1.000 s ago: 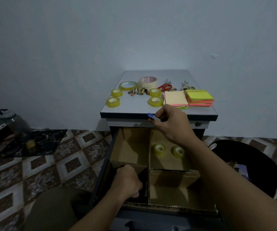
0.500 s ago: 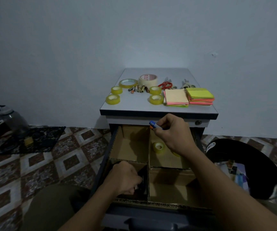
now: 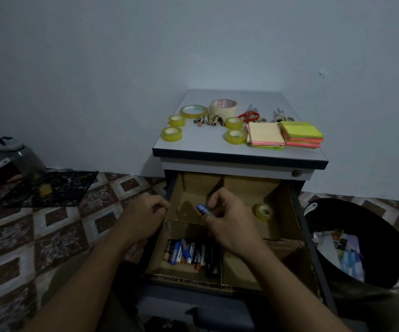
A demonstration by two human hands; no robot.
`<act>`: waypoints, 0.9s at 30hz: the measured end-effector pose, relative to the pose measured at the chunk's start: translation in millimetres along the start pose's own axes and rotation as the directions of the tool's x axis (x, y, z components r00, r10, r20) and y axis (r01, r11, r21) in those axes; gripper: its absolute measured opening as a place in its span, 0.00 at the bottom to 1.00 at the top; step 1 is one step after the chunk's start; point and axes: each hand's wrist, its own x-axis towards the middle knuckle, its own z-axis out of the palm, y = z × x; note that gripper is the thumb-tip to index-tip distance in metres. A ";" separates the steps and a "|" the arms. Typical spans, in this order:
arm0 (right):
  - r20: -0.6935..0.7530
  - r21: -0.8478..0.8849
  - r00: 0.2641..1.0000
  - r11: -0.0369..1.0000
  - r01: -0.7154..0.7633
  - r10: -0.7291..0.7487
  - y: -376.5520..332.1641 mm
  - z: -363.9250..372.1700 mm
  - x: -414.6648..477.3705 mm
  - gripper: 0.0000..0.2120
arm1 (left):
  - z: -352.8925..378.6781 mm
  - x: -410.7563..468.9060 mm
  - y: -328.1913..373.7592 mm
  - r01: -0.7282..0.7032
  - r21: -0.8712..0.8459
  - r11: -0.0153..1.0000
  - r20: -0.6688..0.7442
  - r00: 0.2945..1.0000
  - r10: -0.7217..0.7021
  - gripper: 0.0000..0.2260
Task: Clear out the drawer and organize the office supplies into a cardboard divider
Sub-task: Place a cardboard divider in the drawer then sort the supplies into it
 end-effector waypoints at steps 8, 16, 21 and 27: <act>0.223 -0.118 0.972 0.992 -0.051 0.077 8.4 52.9 -1.7 0.13 | 3.8 8.9 -13.4 0.058 -0.172 0.983 -0.078 0.994 -0.072 0.08; 0.303 -0.280 0.945 0.959 -0.036 0.124 8.8 87.4 10.4 0.11 | 5.2 11.7 -21.7 0.076 -0.230 0.970 -0.087 0.991 -0.098 0.06; 0.368 -0.398 0.924 0.916 0.058 0.102 11.8 90.8 9.8 0.11 | 6.0 10.6 -20.8 0.070 -0.239 0.968 -0.096 0.991 -0.096 0.07; 0.536 -0.487 0.843 0.799 0.353 -0.045 18.9 80.7 19.1 0.13 | 5.6 9.4 -19.5 0.070 -0.241 0.968 -0.099 0.990 -0.096 0.05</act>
